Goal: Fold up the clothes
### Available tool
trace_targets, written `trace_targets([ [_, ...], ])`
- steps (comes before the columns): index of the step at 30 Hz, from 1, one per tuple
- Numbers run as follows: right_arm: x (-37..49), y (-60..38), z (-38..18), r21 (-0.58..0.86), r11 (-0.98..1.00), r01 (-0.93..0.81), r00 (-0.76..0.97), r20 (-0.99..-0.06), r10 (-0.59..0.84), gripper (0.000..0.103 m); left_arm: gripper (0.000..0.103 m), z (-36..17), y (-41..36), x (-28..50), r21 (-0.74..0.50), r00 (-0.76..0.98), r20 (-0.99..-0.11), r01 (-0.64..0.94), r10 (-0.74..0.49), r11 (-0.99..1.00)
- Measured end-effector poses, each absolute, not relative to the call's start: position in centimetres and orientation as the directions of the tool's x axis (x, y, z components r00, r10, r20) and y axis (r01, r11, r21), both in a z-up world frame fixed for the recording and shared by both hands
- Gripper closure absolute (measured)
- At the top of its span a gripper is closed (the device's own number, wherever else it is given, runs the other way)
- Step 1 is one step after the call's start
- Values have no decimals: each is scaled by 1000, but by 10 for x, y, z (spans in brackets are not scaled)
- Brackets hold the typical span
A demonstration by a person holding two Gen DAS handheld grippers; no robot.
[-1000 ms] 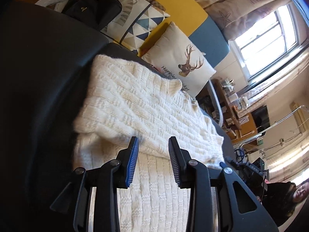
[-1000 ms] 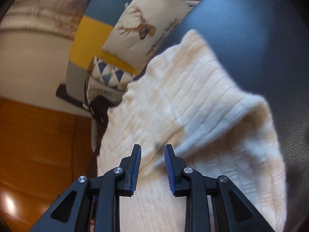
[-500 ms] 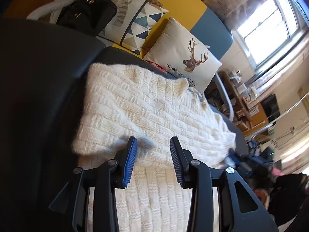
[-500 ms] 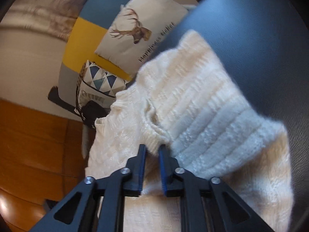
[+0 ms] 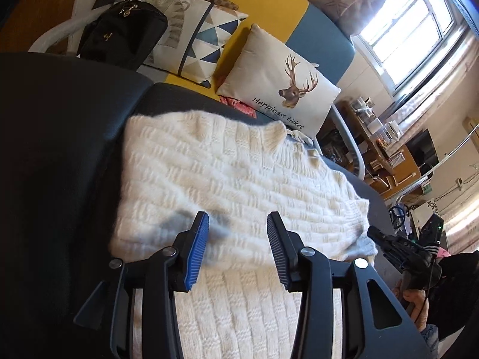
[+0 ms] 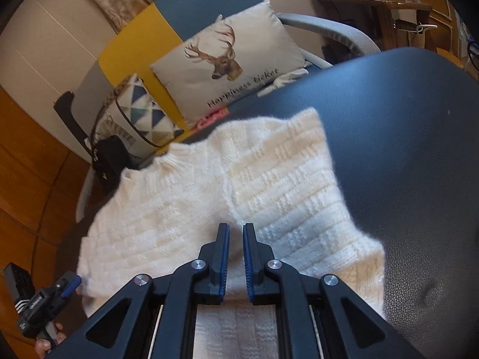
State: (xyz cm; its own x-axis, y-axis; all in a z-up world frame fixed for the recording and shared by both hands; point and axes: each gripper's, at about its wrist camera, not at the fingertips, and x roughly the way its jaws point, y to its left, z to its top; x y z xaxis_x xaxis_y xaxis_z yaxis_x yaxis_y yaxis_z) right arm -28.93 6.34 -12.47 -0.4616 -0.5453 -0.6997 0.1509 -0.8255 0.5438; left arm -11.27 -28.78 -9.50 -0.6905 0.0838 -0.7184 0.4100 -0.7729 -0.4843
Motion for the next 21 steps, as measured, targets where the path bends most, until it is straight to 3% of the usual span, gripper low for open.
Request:
trace_targets([
  [1, -293, 68, -125, 585, -801, 125, -455, -684, -570, 90, 59, -95, -288, -114, -484, -689, -719, 409, 86, -774],
  [2, -298, 73, -126, 624, -776, 92, -447, -670, -592, 73, 59, -96, -287, -115, -483, -688, -720, 407, 88, -775],
  [7, -322, 78, -154, 739, -674, 21, -328, -632, -702, 71, 59, -101, -282, -113, -478, -676, -730, 400, 101, -782],
  [13, -328, 65, -166, 762, -646, 34, -268, -616, -741, 71, 59, -107, -282, -113, -484, -661, -743, 417, 109, -769],
  [15, -326, 52, -160, 705, -700, 111, -263, -659, -705, 76, 59, -107, -281, -114, -482, -660, -744, 414, 110, -772],
  [16, -323, 45, -155, 649, -744, 159, -278, -694, -664, 87, 58, -107, -281, -114, -481, -659, -744, 412, 111, -774],
  [17, -321, 40, -150, 603, -775, 189, -292, -718, -631, 91, 57, -106, -280, -115, -479, -659, -744, 410, 111, -776],
  [21, -301, 14, -119, 352, -875, 332, -405, -785, -469, 93, 57, -105, -281, -116, -471, -658, -745, 401, 112, -786],
])
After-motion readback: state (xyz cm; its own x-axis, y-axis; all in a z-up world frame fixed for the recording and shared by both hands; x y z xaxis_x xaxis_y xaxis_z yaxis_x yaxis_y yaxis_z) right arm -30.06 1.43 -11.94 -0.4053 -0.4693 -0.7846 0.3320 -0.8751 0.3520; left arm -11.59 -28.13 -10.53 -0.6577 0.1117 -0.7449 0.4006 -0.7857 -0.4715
